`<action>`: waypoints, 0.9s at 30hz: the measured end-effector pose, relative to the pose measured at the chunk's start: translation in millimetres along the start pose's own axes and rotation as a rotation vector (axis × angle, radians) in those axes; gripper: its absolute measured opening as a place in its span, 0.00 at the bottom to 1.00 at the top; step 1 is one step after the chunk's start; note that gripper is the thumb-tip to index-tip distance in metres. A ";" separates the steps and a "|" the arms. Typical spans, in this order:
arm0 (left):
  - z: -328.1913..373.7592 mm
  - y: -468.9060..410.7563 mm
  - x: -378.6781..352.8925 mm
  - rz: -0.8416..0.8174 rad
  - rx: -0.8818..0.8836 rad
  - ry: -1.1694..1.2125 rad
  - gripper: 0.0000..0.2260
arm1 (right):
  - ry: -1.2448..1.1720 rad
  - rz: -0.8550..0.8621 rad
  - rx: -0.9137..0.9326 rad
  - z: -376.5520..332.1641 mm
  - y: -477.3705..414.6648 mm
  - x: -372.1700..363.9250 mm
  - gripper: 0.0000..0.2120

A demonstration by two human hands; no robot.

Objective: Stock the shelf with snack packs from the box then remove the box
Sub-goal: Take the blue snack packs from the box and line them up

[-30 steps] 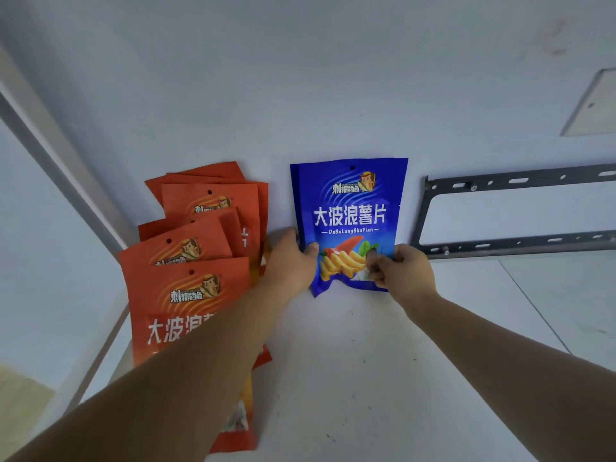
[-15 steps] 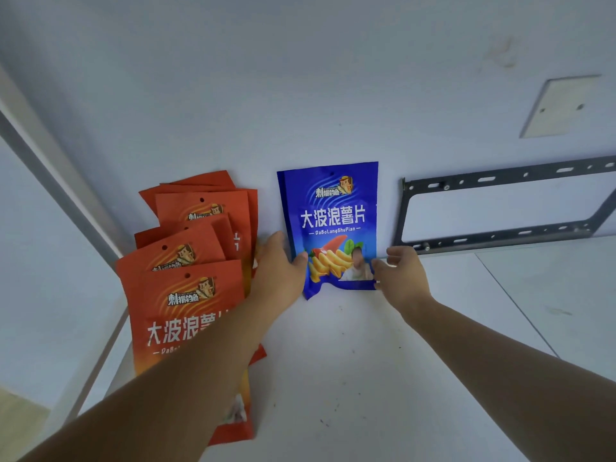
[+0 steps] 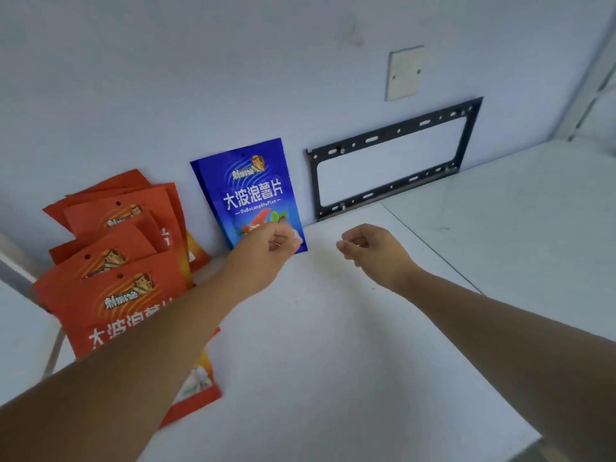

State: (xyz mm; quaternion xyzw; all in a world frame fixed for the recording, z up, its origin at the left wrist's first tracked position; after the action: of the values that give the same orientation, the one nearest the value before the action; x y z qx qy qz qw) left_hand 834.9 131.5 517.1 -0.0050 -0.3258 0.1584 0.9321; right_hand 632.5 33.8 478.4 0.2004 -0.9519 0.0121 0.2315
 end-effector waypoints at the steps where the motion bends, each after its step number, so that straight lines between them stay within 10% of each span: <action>1: 8.1 1.6 -7.6 -0.024 -0.019 0.009 0.08 | 0.010 0.004 -0.004 1.9 11.4 10.7 0.13; 27: 278.7 145.1 -347.3 -0.524 -0.280 -0.067 0.13 | 0.033 0.395 -0.206 176.1 296.3 338.8 0.11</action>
State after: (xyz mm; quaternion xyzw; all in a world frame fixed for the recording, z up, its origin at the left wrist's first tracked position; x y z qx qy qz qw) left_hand 366.7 139.4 510.0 -0.0440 -0.3652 -0.1339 0.9202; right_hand 165.8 158.5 492.9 -0.0147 -0.9649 -0.0366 0.2595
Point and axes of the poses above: each hand's wrist, its own y-axis away from the middle knuckle, its own x-axis out of the back of the hand, z = x × y, the point moved 5 cm from there along -y, towards the middle knuckle, and after that the axes turned 2 degrees about -x, right-handed, at the moved point
